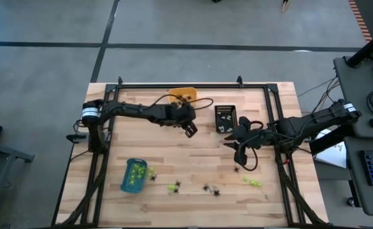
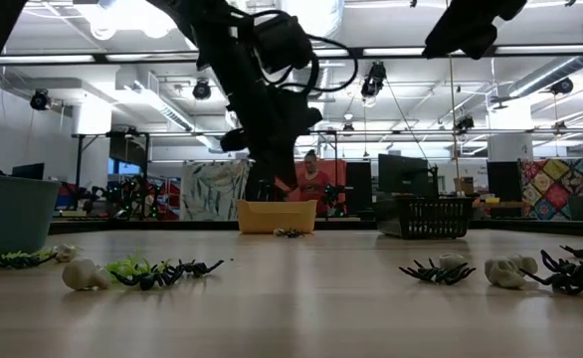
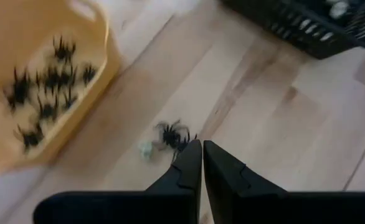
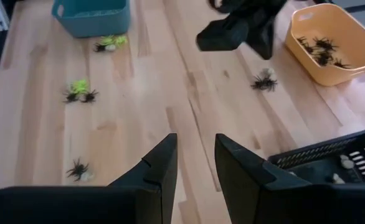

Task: Sort Halloween decoration
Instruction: Put the black spider toy into the yellow bin

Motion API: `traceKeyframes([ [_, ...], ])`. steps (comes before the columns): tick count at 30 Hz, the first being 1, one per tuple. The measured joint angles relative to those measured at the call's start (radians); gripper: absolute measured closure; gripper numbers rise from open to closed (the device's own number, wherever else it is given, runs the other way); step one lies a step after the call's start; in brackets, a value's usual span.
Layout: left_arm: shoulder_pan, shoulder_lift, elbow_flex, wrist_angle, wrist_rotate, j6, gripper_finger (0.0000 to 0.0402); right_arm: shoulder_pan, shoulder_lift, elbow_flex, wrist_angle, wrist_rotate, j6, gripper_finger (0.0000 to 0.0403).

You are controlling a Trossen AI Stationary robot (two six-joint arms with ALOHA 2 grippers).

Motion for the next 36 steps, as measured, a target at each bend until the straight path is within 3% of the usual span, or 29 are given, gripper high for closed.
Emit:
traceKeyframes([
  [10, -0.002, 0.001, -0.030, 0.026, -0.085, -0.129, 0.0394, 0.000, 0.003, 0.000, 0.012, 0.025, -0.015, 0.0305],
  [17, -0.009, 0.001, -0.037, 0.050, -0.118, -0.175, 0.0345, 0.000, 0.003, 0.000, 0.032, 0.025, -0.015, 0.0305],
  [25, -0.029, 0.001, -0.118, 0.190, -0.132, -0.196, 0.0291, 0.000, 0.003, 0.000, 0.038, 0.025, -0.015, 0.0305],
  [36, -0.036, 0.002, -0.176, 0.253, -0.145, -0.267, 0.0287, 0.000, 0.004, 0.001, 0.046, 0.025, -0.016, 0.0305],
])
